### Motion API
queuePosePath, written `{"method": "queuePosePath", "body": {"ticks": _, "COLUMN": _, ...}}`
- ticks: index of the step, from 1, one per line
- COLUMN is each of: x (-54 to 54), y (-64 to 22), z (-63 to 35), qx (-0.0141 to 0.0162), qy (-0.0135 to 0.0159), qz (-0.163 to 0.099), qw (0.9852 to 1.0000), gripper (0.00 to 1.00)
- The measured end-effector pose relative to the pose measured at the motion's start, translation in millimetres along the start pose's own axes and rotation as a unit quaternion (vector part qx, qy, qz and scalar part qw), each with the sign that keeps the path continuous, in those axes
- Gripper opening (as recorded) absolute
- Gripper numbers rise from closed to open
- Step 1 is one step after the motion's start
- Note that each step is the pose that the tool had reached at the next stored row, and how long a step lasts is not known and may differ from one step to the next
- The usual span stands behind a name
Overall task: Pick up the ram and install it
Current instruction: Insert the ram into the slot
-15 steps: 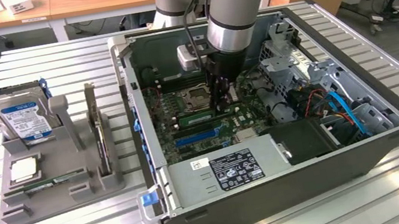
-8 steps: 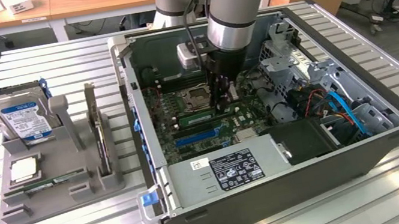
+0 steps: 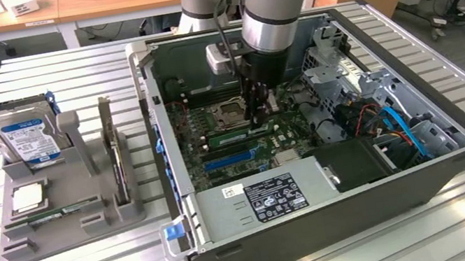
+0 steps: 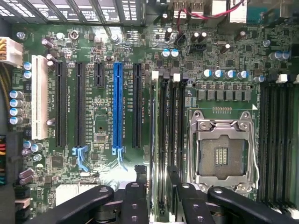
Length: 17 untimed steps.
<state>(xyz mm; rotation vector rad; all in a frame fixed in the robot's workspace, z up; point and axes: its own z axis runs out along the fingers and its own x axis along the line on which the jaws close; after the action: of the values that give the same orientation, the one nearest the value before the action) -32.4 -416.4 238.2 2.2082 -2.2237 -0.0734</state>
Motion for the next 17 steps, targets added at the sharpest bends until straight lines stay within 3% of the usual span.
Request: {"method": "queuePosePath", "body": {"ticks": 17, "x": -0.7, "y": 0.4, "z": -23.9, "qx": 0.0, "qy": 0.0002, "qz": 0.0, "qw": 1.0, "gripper": 0.31}}
